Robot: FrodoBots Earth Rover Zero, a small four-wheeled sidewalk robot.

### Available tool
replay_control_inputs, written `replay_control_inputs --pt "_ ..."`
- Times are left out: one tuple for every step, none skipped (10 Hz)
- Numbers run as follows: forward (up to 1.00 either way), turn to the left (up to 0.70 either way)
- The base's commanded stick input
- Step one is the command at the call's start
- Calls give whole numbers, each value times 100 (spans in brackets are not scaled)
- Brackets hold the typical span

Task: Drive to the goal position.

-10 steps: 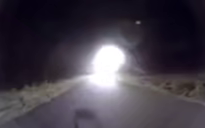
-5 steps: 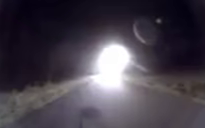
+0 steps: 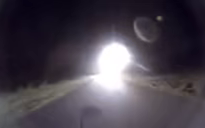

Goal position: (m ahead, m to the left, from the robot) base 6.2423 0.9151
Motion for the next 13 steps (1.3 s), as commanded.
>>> replay_control_inputs --pt "95 3" --pt "95 0" --pt "95 -7" --pt "95 -16" --pt "95 -17" --pt "95 -8" --pt "95 -2" --pt "95 -1" --pt "95 0" --pt "95 0" --pt "94 0" --pt "94 0" --pt "95 0"
